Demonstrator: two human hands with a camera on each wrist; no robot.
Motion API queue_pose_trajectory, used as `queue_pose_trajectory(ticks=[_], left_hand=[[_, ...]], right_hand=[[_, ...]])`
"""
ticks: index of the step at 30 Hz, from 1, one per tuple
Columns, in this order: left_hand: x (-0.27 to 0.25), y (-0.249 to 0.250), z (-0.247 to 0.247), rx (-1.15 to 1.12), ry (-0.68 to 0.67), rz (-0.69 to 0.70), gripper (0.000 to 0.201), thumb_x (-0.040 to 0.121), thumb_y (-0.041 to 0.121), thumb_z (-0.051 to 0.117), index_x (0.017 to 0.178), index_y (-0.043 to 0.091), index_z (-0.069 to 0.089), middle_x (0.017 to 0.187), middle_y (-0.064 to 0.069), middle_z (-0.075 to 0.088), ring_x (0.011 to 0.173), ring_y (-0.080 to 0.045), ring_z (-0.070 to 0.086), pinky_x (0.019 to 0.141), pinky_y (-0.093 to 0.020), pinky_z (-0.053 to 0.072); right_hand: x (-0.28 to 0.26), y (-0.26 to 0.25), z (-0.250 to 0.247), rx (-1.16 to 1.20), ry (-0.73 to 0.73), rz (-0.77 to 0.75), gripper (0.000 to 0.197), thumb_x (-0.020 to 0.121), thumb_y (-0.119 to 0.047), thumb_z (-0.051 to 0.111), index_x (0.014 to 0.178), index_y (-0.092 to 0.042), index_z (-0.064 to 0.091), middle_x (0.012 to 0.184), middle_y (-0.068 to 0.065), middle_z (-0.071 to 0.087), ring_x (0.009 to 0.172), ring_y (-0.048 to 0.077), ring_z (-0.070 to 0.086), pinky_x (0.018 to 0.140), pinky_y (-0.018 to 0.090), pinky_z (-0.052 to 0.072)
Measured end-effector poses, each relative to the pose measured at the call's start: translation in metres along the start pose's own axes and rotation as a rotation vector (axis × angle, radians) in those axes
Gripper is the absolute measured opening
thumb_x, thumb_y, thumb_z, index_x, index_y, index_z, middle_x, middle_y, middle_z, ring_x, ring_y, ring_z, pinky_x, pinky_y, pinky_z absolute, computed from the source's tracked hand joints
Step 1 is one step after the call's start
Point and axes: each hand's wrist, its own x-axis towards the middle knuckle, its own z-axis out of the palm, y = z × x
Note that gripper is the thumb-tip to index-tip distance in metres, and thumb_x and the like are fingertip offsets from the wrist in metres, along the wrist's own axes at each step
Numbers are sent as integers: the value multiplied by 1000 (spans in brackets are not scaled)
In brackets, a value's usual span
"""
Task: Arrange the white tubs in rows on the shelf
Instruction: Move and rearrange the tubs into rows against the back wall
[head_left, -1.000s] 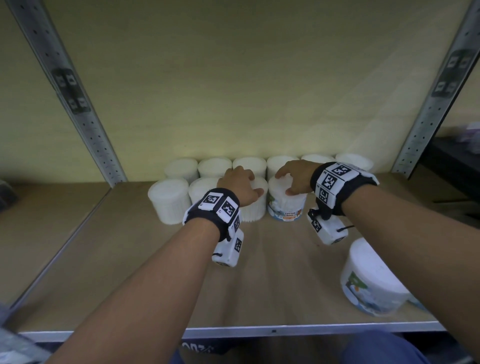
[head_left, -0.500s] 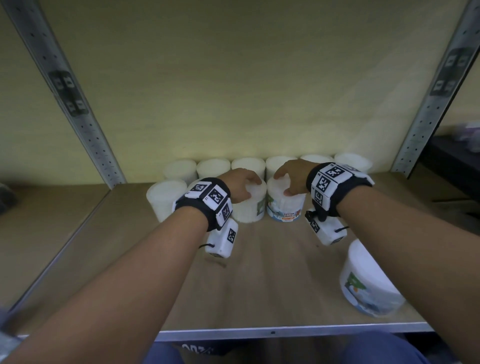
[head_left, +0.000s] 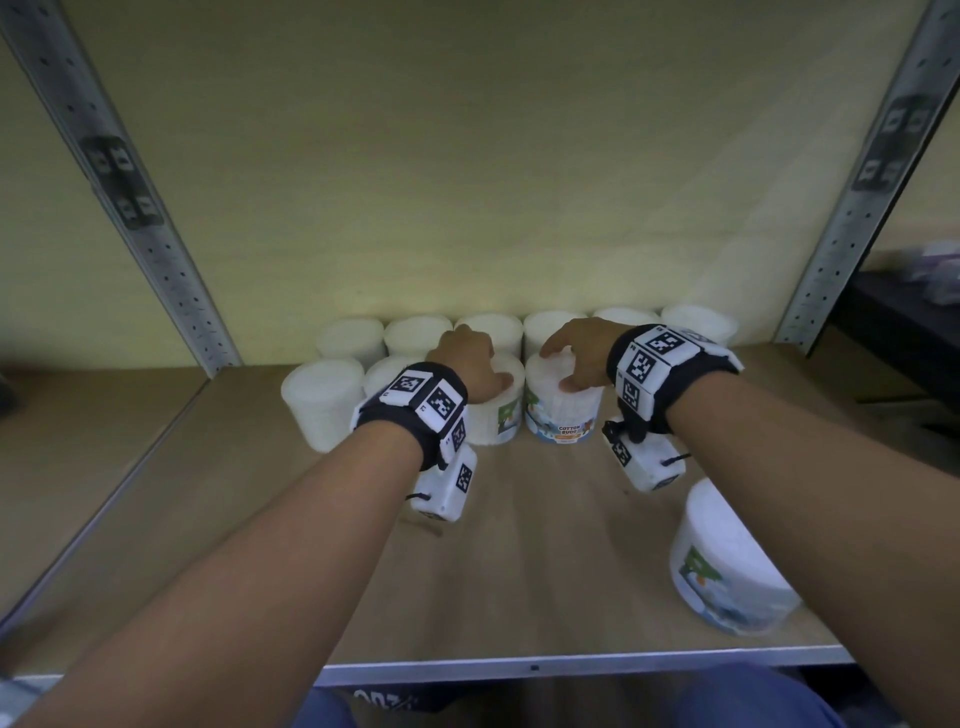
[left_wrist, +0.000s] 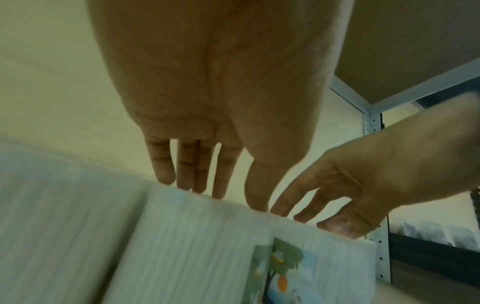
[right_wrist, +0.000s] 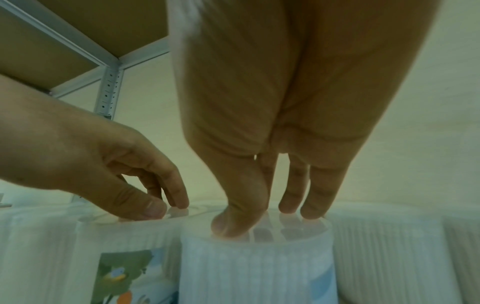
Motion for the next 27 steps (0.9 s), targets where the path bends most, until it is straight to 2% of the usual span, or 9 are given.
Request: queue_pose_trajectory(ticks=[5,11,13,15,17,20,22,27], left_hand=[[-3,0,-3,-32,-16,27,54,89,38,60,135,12,48,140,-10,45,127,-27,46,104,-38,42],[-5,0,-10,-81,-117,55,49,90,14,57,138,18,45,146,-6,42,129,-22,46,100,-27,39],[-5,2,-13,-85,-161,53,52,89,6,52,139,19,45,147,-6,41,130,-23,45,99,-26,40],[-5,4,-17,-97,-175,55,55,89,2,47,141,18,42,149,-7,38,134,-23,42,103,-27,38],[-6,6,-18,-115,-145,37,54,90,6,46,143,15,39,150,-7,36,136,-23,37,108,-29,36],[-4,5,-10,-66,-30,-26,54,92,30,53,139,9,41,144,-13,38,134,-29,37,108,-38,37],[-3,6,-2,-11,-7,-63,60,91,44,52,136,6,42,141,-16,38,131,-32,37,107,-42,37],[1,5,4,35,-12,-64,66,88,51,55,135,7,43,142,-15,37,130,-31,37,106,-44,38]], right_hand=[[0,0,-1,8,-2,5,59,89,-18,65,143,-15,42,148,5,41,134,22,43,104,26,35],[0,1,0,17,-6,8,59,89,-17,64,144,-14,42,149,6,41,135,22,42,106,26,34],[0,1,1,15,-9,8,59,89,-18,64,144,-14,41,149,5,40,135,22,41,106,27,34],[1,1,2,6,0,5,59,89,-19,64,143,-15,42,149,5,41,135,22,42,107,27,34],[1,2,3,8,5,2,59,88,-19,65,143,-16,43,148,5,42,134,21,43,106,27,34],[0,1,2,7,0,9,59,88,-19,65,143,-17,43,148,5,43,133,22,44,104,27,36],[1,1,1,5,-2,15,59,88,-19,65,143,-16,43,148,5,42,133,22,44,105,27,36],[2,1,0,10,-18,13,60,88,-17,66,143,-15,43,147,5,43,133,22,44,104,27,36]])
